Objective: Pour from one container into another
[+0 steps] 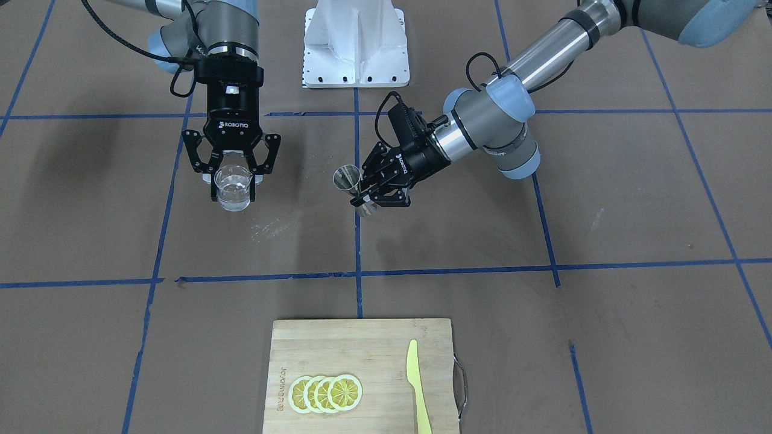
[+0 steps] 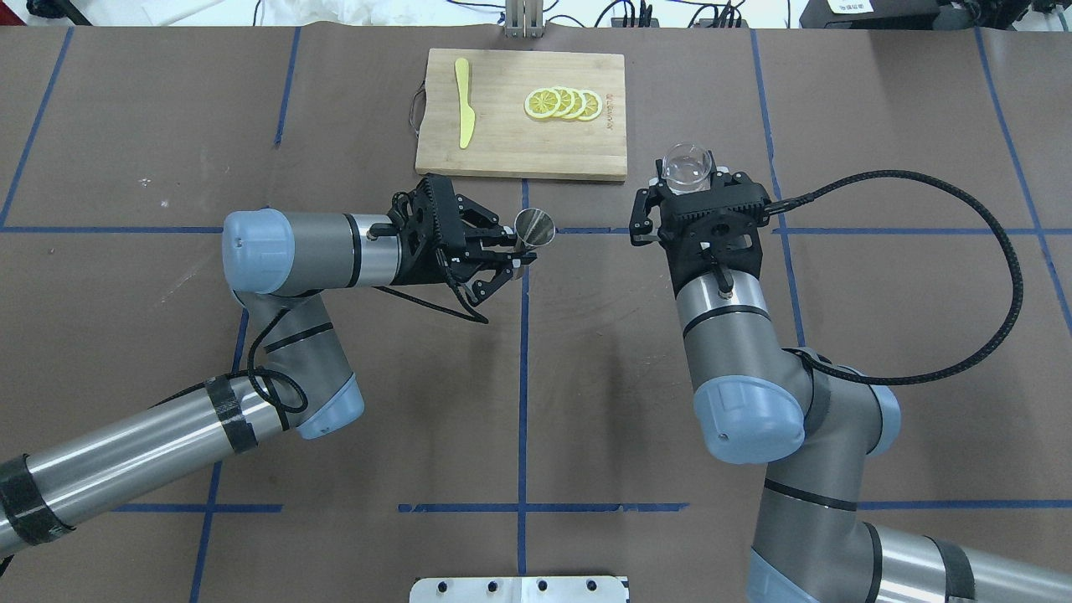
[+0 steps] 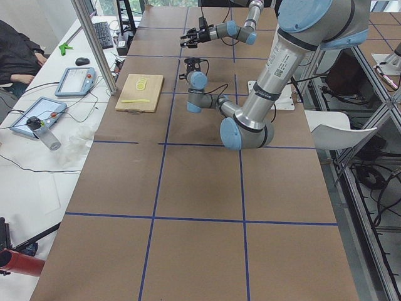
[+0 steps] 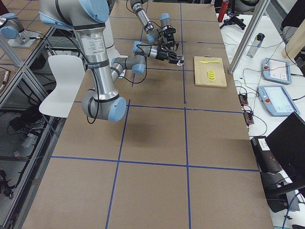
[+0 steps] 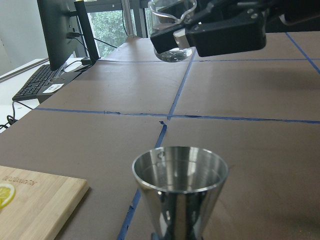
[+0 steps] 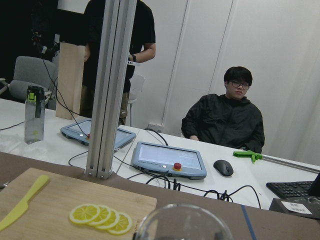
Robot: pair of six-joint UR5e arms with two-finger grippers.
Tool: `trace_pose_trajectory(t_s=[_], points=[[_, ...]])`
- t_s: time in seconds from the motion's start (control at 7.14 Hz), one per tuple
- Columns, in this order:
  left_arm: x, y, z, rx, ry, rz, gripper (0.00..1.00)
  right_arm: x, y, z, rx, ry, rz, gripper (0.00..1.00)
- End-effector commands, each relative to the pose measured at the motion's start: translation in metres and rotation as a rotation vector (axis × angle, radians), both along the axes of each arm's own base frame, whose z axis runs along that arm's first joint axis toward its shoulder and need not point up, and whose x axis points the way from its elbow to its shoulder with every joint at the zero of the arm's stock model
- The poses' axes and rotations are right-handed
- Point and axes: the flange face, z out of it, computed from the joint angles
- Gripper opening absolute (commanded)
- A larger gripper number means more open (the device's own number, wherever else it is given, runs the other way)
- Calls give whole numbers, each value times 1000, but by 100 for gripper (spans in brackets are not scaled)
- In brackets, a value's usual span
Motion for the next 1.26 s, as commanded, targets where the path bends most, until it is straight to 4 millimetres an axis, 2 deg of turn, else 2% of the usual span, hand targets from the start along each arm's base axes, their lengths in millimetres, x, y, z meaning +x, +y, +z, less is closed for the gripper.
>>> trace_pose_trajectory(t_s=[0.0,0.42,1.12], points=[[0,0,4,-3,-5,0,0,-16,-17,-52,-91,137,15,0],[0,0,4,-3,-5,0,0,-24,-13,-40,-118,222,7,0],[0,0,3,-3,-5,0,0,-59,28,-62,-39,393,-57,0]])
